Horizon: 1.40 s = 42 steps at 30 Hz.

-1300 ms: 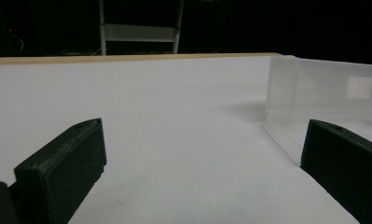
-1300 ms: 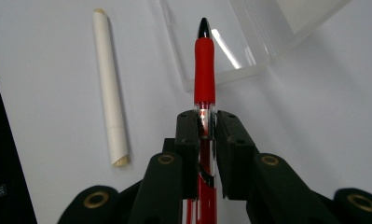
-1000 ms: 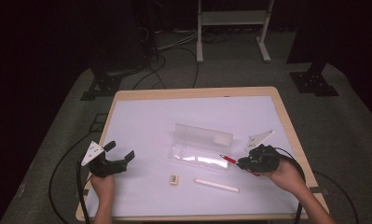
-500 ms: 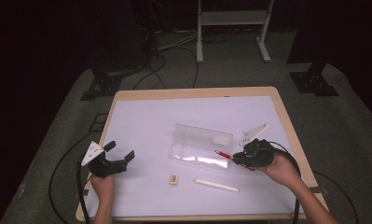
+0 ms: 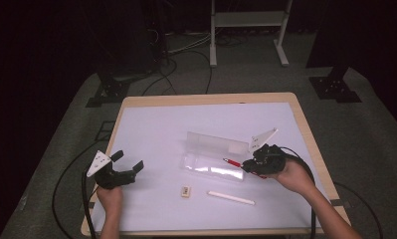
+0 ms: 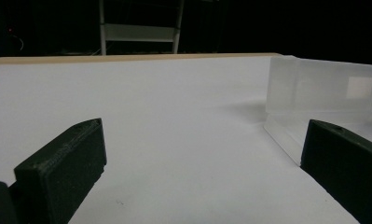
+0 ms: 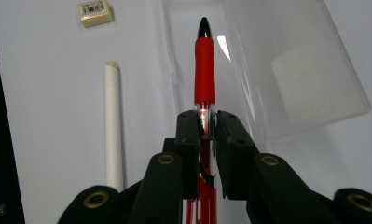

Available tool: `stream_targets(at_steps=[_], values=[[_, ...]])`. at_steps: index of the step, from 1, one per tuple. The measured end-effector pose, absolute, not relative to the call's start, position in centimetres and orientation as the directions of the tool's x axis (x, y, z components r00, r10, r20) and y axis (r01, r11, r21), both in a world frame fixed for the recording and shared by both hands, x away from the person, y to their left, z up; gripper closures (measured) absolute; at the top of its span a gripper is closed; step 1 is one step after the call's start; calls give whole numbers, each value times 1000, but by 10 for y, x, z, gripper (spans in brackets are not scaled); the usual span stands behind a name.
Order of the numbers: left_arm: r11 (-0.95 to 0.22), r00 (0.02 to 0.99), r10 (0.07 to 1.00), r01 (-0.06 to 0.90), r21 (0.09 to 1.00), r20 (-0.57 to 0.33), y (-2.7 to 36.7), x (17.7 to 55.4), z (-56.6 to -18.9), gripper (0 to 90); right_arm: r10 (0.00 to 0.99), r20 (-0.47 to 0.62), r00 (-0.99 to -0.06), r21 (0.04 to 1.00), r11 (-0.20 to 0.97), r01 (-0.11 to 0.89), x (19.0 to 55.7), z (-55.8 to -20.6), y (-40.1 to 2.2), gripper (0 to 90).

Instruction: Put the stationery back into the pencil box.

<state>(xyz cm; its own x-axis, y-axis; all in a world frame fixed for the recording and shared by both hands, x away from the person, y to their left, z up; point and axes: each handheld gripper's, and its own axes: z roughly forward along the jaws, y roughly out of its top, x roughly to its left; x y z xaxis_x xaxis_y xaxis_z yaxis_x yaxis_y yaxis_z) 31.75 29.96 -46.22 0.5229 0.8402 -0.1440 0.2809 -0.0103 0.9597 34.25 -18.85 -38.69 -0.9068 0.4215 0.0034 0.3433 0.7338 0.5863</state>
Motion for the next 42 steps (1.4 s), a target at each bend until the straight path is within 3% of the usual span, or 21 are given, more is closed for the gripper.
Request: stream_targets(at_steps=[42], values=[[-9, 524, 840, 280, 960, -145, 300, 318, -462, 0, 341, -4, -940, 541, 792, 285, 374, -402, -134, 788]])
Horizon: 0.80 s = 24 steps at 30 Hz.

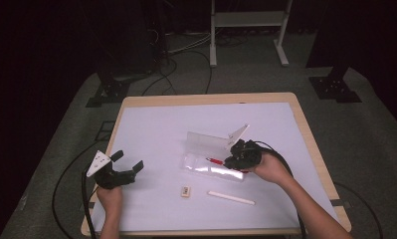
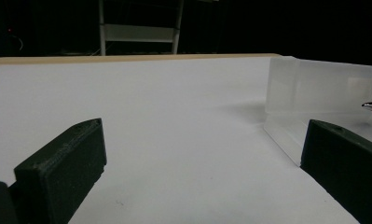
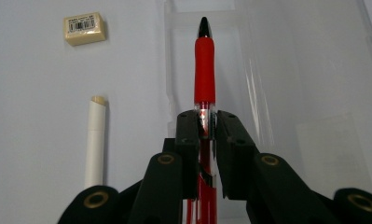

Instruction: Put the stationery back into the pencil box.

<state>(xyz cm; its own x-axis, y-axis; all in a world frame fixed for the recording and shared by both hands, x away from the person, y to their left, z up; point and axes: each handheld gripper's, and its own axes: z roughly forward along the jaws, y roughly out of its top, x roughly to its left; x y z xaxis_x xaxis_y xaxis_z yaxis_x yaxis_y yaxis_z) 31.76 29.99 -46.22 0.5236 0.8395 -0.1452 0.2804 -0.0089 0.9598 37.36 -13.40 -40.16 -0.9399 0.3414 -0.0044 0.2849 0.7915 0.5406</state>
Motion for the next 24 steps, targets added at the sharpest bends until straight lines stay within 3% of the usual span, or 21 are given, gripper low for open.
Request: stream_targets(at_steps=[24], values=[[-6, 524, 839, 280, 960, -148, 300, 318, -462, 0, 330, -3, -944, 512, 811, 282, 389, -409, -114, 788]])
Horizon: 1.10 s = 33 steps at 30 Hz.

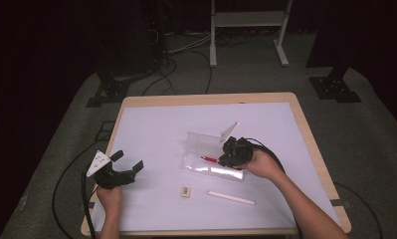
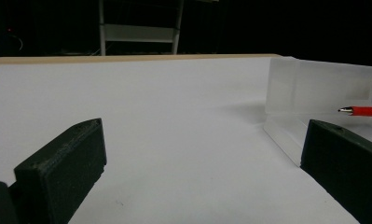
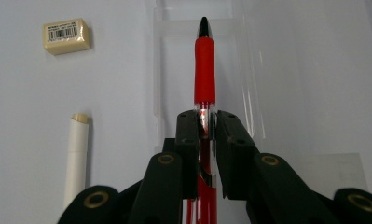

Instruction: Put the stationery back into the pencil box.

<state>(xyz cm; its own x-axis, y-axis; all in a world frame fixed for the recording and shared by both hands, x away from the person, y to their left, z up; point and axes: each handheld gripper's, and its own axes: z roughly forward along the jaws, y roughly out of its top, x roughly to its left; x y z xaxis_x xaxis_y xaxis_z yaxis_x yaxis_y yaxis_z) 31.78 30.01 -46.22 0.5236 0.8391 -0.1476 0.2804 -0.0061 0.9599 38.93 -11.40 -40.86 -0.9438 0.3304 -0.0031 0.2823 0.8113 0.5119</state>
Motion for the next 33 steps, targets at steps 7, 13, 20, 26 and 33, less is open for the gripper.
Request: stream_targets(at_steps=[7, 13, 20, 26, 33], values=[[-6, 524, 839, 280, 960, -148, 300, 318, -462, 0, 334, -4, -943, 503, 816, 286, 393, -413, -112, 788], [-4, 524, 839, 280, 960, -149, 300, 318, -462, 0, 337, -3, -942, 497, 817, 291, 395, -417, -110, 788], [-5, 524, 839, 281, 960, -149, 300, 318, -462, 0, 340, 2, -940, 492, 818, 297, 398, -421, -108, 788], [-5, 524, 839, 280, 960, -148, 300, 318, -462, 0, 337, 4, -941, 487, 821, 297, 400, -424, -106, 788], [-5, 524, 839, 280, 960, -149, 300, 318, -462, 0, 338, 7, -941, 478, 826, 300, 403, -429, -105, 788]])
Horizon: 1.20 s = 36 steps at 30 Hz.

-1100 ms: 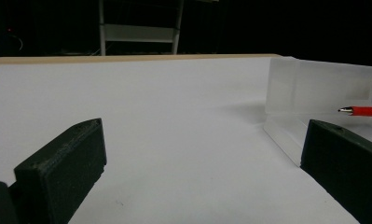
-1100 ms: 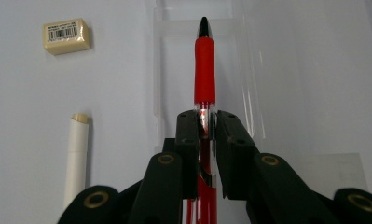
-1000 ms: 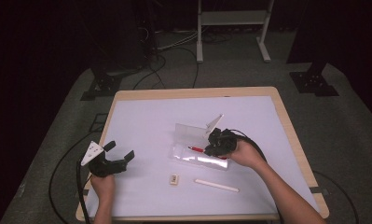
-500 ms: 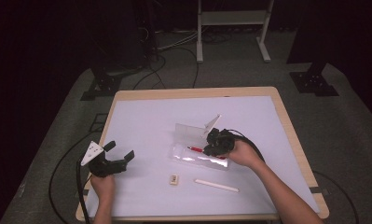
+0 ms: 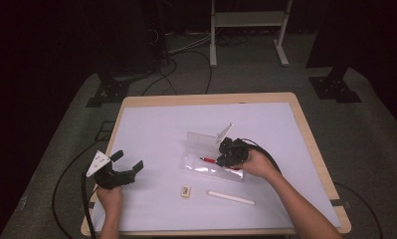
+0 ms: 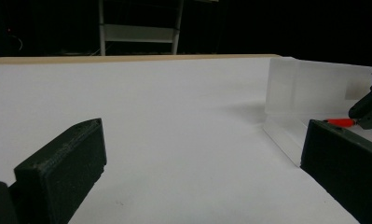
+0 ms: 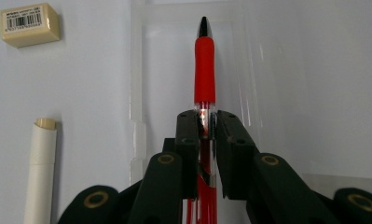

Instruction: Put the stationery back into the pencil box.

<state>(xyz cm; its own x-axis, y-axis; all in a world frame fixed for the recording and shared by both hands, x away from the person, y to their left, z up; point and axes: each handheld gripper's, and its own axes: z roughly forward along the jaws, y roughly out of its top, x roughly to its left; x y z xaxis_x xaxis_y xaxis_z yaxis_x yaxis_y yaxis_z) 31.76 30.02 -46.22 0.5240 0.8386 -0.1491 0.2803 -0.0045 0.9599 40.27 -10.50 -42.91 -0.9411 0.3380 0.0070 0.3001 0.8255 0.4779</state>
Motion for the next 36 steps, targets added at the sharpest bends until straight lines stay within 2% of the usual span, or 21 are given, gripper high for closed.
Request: stream_targets(at_steps=[26, 36], values=[[-8, 525, 838, 280, 960, -146, 300, 317, -462, 0, 340, 39, -940, 457, 830, 319, 405, -440, -105, 778], [-9, 525, 839, 280, 960, -146, 300, 317, -462, 0, 350, 43, -936, 489, 809, 325, 402, -435, -110, 729]])
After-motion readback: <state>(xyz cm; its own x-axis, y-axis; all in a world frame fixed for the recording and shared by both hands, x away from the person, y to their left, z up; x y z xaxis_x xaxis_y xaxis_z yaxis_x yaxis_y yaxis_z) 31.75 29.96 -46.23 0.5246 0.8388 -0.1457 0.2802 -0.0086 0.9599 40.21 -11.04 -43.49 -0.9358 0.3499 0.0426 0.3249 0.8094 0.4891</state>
